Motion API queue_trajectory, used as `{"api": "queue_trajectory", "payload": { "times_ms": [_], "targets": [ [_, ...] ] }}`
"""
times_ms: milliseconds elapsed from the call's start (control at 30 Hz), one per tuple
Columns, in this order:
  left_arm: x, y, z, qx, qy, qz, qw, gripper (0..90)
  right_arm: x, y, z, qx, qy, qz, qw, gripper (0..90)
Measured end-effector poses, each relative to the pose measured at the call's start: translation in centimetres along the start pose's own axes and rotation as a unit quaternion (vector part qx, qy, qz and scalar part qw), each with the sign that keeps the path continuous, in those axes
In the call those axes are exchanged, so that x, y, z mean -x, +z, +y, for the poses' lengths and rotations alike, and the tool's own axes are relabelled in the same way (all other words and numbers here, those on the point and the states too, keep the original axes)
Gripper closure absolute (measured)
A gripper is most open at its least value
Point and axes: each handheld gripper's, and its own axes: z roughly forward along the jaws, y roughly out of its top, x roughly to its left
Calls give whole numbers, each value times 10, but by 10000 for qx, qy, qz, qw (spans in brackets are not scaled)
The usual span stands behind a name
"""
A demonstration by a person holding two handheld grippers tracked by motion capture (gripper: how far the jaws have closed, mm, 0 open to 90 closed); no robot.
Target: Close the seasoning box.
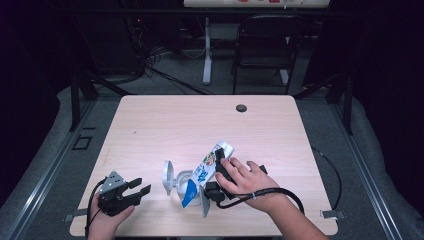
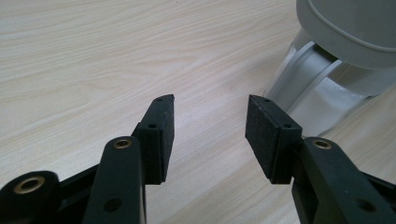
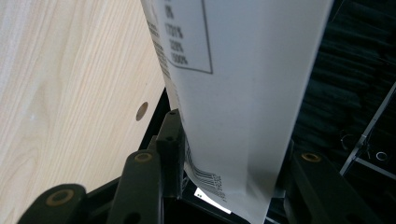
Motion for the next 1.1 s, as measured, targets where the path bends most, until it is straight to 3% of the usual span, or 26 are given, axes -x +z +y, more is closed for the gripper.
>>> {"api": "queue_trajectory", "payload": {
  "times_ms": [667,1100],
  "targets": [
    [0,1,0,-5,-13,-6,10000,528,2,-1,-2,-63,-63,-18,10000,602],
    [0,1,0,-20,-12,-5,10000,528,2,-1,-5,-11,68,-38,10000,598]
  ]
}}
